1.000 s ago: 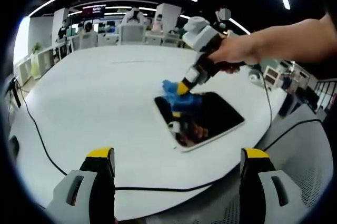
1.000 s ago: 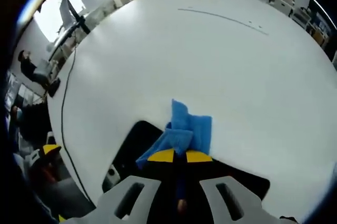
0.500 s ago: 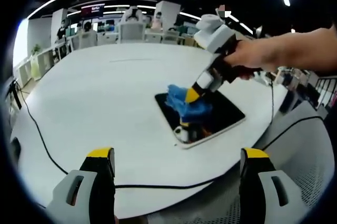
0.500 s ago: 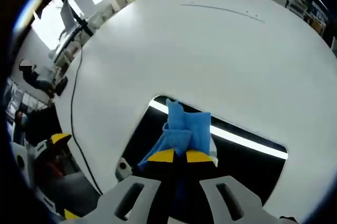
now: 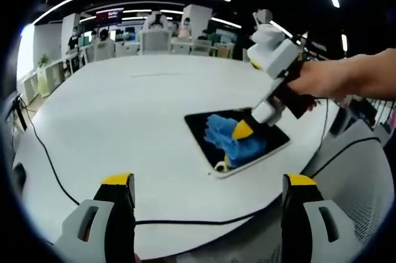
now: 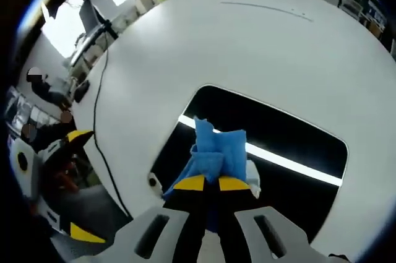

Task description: Wipe the mirror surface with the cleaning cloth until all visible marks leave the cleaned area.

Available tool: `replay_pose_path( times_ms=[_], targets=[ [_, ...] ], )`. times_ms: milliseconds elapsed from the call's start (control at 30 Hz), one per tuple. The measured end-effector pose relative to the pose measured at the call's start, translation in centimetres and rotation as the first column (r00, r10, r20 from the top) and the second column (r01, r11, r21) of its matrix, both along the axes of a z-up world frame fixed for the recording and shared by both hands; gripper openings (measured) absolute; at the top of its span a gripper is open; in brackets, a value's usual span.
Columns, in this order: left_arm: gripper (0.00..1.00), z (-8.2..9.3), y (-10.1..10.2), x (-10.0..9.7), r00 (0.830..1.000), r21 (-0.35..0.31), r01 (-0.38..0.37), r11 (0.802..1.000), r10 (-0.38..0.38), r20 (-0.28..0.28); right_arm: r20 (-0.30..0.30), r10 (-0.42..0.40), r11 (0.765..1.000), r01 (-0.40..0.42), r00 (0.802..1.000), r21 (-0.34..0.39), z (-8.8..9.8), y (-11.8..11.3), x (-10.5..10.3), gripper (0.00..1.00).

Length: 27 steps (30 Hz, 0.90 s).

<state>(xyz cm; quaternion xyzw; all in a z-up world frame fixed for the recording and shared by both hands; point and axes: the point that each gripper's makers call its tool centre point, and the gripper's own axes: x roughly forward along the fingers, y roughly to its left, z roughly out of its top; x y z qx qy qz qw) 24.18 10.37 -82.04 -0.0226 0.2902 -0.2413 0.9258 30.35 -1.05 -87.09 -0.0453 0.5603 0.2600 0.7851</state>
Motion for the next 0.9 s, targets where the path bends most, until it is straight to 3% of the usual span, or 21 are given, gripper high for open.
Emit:
replay_pose_path(
  times_ms=[133,467,900],
  targets=[
    [1.0,-0.1,-0.2,-0.2,1.0,0.004,0.017,1.0,-0.017,-0.007,-0.012,-0.006,1.0,0.006,1.0,0.014,0.0,-0.1,-0.9,0.0],
    [0.99,0.1,0.3,-0.1,1.0,0.009,-0.024,1.0,0.024,0.001,-0.019,0.031,0.999,-0.031,0.999,0.017,0.2,0.1,-3.4,0.0],
    [0.99,0.4,0.7,0.1,0.999,0.016,-0.037,0.999,0.037,0.018,-0.033,0.052,0.998,-0.051,0.998,0.024,0.0,0.3,-3.4,0.0]
  ],
)
